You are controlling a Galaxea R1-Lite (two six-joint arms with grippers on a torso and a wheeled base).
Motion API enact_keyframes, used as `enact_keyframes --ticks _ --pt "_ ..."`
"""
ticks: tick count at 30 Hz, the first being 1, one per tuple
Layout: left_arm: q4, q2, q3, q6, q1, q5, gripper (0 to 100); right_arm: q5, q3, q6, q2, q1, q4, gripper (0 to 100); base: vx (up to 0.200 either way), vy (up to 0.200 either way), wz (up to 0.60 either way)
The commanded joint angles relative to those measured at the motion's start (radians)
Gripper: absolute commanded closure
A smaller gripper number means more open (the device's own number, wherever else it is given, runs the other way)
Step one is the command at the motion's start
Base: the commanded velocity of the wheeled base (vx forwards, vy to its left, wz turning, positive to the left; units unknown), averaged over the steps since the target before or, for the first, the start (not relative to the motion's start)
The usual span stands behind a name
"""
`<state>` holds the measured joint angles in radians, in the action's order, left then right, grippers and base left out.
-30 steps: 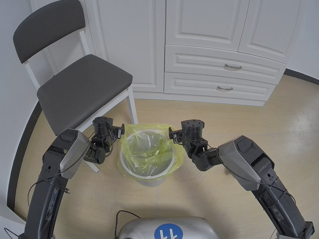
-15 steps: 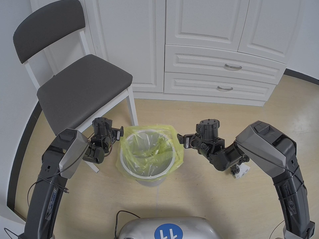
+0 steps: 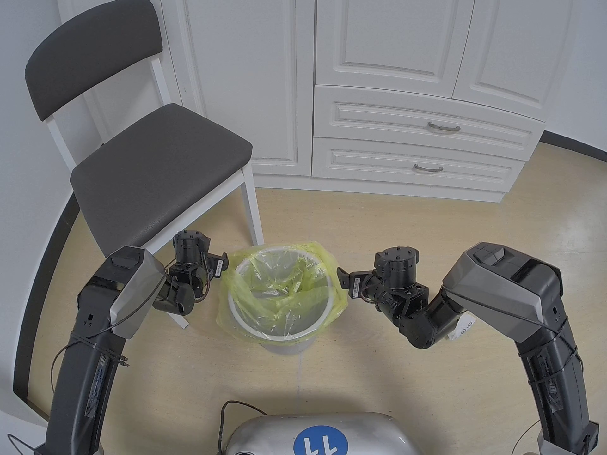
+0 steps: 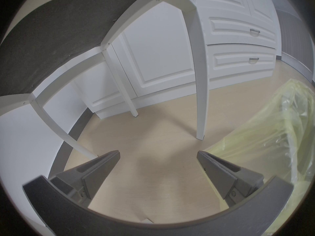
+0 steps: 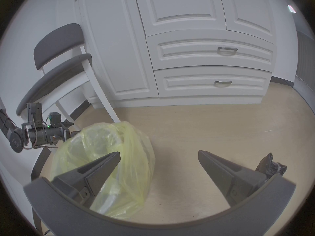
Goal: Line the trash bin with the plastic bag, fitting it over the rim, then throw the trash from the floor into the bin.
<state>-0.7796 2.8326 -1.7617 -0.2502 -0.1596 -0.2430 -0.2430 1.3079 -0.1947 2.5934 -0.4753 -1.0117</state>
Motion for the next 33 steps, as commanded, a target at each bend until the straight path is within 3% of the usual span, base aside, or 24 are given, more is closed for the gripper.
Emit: enact_keyframes --ticks 1,10,15,21,28,29,33 --pt "-0.007 -0.021 0.030 -0.001 0.006 0.008 0 0.001 0.025 0.000 0.057 -0.006 0.004 0 0.000 0.000 0.00" --pt "-0.027 -0.048 0.067 0.003 0.008 0.019 0 -0.001 0.096 0.003 0.132 0.000 0.050 0 0.000 0.000 0.00" --pt "-0.044 -0.084 0.133 0.008 0.014 0.096 0 -0.004 0.152 0.000 0.148 0.018 0.127 0 0.000 0.000 0.00" --pt "-0.024 -0.110 0.206 -0.015 0.023 0.131 0 -0.065 0.280 0.003 0.157 0.032 0.367 0 0.000 0.000 0.00" --pt "-0.020 -0.102 0.208 -0.075 0.040 0.122 0 -0.070 0.398 0.008 0.191 0.035 0.469 0 0.000 0.000 0.00" --pt "-0.017 -0.099 0.209 -0.084 0.041 0.120 0 -0.070 0.481 0.011 0.212 0.034 0.558 0 0.000 0.000 0.00" --pt "0.039 -0.102 0.219 -0.087 0.041 0.116 0 -0.070 0.522 0.014 0.217 0.027 0.637 0 0.000 0.000 0.00"
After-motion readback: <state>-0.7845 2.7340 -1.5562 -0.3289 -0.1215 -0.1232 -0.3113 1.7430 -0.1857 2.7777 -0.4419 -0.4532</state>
